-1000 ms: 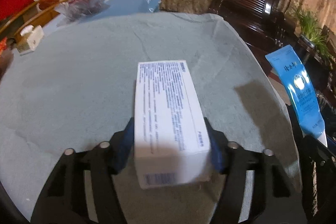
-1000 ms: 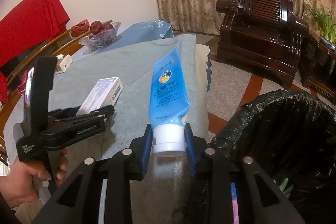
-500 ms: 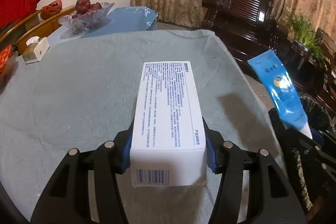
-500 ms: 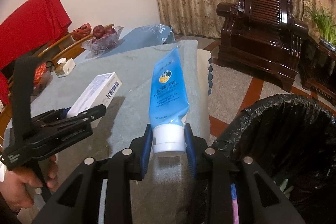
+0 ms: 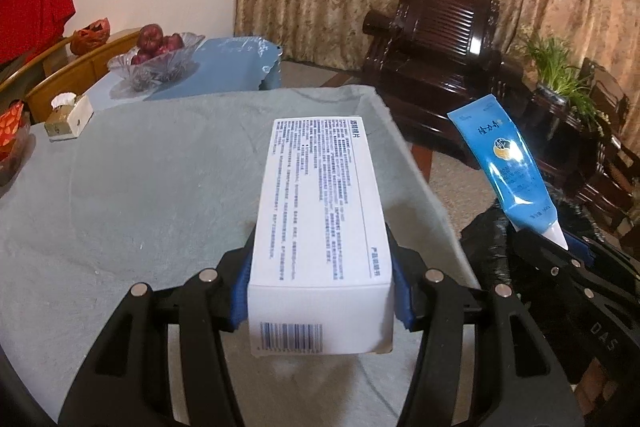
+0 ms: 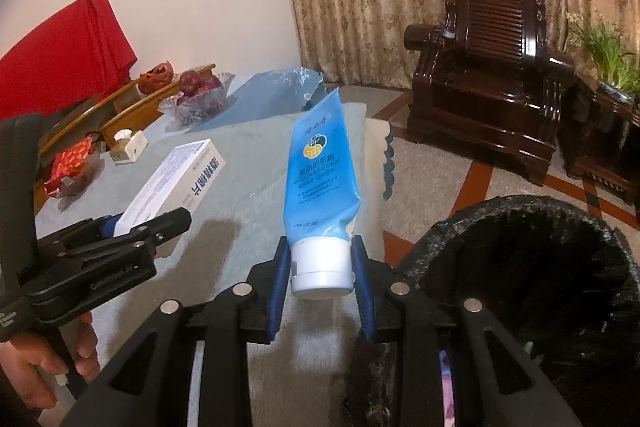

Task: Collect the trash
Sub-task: 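Carry the toothpaste box and tube over the bin and open both tools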

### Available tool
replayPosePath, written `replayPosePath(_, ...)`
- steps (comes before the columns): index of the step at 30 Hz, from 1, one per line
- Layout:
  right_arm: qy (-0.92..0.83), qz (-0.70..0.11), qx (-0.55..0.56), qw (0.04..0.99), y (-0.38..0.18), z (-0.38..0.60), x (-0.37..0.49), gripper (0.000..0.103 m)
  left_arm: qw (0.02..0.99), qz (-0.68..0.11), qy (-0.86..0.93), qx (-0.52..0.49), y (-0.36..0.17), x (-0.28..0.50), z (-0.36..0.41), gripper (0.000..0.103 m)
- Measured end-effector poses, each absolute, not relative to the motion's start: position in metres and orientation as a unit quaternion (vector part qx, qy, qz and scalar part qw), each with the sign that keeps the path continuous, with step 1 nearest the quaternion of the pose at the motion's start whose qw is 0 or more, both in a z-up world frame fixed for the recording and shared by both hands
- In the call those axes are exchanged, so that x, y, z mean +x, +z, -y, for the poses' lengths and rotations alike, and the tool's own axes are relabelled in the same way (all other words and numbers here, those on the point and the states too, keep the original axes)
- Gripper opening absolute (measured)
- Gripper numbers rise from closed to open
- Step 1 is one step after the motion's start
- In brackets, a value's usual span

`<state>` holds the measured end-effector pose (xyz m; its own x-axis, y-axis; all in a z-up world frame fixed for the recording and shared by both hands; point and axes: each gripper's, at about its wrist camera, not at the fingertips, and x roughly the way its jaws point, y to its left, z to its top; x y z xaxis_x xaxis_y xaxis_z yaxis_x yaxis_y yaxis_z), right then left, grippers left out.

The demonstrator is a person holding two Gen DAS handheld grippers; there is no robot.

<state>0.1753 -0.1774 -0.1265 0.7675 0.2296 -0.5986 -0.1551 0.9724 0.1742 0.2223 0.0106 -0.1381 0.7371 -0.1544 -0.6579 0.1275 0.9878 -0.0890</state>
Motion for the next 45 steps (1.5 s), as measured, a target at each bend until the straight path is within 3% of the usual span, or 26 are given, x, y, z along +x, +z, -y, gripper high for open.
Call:
replayPosePath(24,0.023,-0.273,0.077,0.959,-0.084,0.261,0.105,0.030,0.931,-0.313,-0.187,0.006,-0.099,0.174,0.085,0.053)
replayPosePath(45,-0.061,-0.277,0.099,0.954,-0.090,0.338,0.068,0.030,0.909,-0.317,-0.268,0.044,-0.113,0.169,0.168,0.054)
